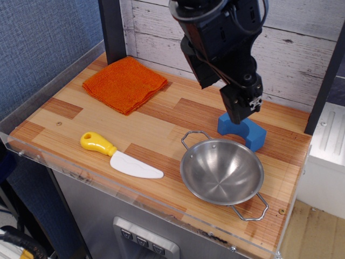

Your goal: Move and place the orange cloth on the top of the silver vessel.

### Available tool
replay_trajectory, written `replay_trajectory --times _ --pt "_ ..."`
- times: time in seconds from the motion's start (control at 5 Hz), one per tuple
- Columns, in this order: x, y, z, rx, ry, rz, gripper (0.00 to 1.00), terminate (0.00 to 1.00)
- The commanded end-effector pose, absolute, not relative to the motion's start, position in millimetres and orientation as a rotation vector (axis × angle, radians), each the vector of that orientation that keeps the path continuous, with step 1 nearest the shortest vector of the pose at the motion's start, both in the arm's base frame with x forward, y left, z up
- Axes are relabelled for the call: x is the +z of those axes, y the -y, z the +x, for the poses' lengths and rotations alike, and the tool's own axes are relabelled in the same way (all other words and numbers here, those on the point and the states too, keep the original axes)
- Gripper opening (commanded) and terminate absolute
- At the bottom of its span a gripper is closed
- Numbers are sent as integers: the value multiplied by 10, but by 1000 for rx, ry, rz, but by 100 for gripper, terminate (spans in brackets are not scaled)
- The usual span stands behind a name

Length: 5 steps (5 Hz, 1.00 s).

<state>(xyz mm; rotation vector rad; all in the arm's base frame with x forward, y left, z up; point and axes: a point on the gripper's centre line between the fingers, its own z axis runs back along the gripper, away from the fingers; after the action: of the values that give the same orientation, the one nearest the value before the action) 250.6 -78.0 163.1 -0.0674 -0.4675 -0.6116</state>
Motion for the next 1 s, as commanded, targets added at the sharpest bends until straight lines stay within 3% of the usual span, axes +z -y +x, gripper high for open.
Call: replay_trajectory --times 0.0,0.8 --pt "1631 780 2506 -612 467 -67 100 0" --pt "1451 -397 2845 -364 435 -39 100 0"
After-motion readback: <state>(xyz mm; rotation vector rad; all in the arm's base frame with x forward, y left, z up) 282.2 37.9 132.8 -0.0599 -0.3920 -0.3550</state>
